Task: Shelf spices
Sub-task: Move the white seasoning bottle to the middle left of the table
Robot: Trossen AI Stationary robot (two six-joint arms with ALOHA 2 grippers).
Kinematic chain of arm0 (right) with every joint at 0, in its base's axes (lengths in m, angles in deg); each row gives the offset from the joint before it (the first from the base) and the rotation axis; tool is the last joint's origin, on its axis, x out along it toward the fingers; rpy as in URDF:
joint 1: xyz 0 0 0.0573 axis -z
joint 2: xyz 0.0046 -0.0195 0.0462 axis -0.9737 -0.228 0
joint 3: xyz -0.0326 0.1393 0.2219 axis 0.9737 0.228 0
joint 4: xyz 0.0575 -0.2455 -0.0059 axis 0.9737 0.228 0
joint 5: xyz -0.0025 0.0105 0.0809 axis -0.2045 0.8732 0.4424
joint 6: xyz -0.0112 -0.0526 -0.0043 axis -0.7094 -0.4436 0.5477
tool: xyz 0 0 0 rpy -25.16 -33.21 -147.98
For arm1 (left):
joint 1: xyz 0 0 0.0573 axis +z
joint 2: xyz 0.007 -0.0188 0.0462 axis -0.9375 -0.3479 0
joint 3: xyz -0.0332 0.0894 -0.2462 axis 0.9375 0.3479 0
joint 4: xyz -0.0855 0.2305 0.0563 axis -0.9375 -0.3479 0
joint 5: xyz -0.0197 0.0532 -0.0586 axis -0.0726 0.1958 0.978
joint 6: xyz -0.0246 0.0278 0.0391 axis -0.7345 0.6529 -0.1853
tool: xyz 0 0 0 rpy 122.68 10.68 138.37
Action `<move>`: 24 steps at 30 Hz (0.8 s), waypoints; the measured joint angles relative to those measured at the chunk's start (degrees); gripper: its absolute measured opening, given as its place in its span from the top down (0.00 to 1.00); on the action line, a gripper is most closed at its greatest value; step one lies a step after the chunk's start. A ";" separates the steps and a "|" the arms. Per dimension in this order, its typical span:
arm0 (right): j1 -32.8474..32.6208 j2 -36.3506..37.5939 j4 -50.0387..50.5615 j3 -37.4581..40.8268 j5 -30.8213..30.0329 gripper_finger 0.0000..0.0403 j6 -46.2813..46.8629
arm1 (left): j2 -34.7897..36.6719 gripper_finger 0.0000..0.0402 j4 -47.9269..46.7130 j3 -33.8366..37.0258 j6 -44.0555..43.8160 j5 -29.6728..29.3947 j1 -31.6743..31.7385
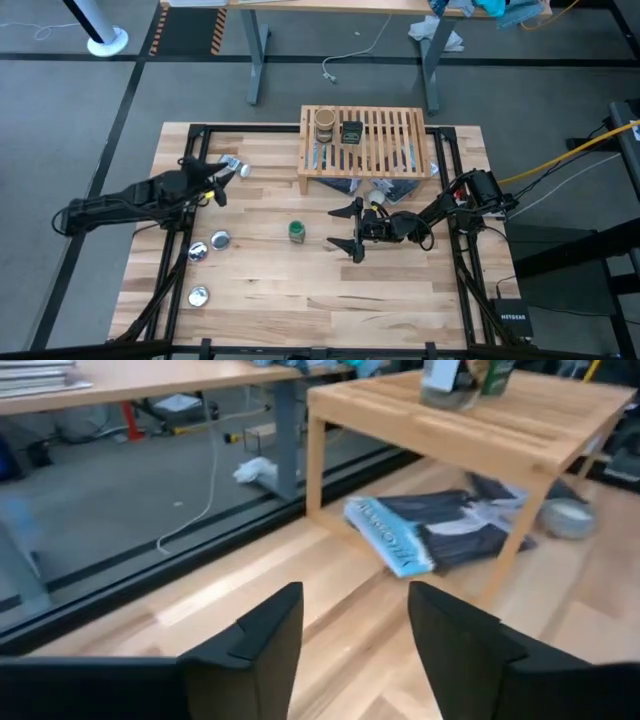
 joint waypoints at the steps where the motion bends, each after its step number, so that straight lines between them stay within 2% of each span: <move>1: 0.00 0.00 -0.01 0.00 0.00 0.03 0.12 | -0.93 0.55 0.05 0.00 0.24 0.67 0.97; 9: 0.01 0.00 0.00 0.00 0.17 0.03 0.47 | -10.11 0.55 0.34 0.00 0.24 1.35 8.85; 15: 0.00 0.00 0.48 0.00 3.07 0.03 0.47 | -16.99 0.55 0.93 0.01 0.10 3.37 15.00; 21: 0.00 0.00 1.44 0.00 4.53 0.03 0.49 | -21.53 0.55 2.75 0.02 0.23 4.09 20.99; 24: 0.00 0.00 1.44 0.00 4.55 0.03 0.49 | -22.76 0.55 5.34 0.02 2.88 6.64 24.42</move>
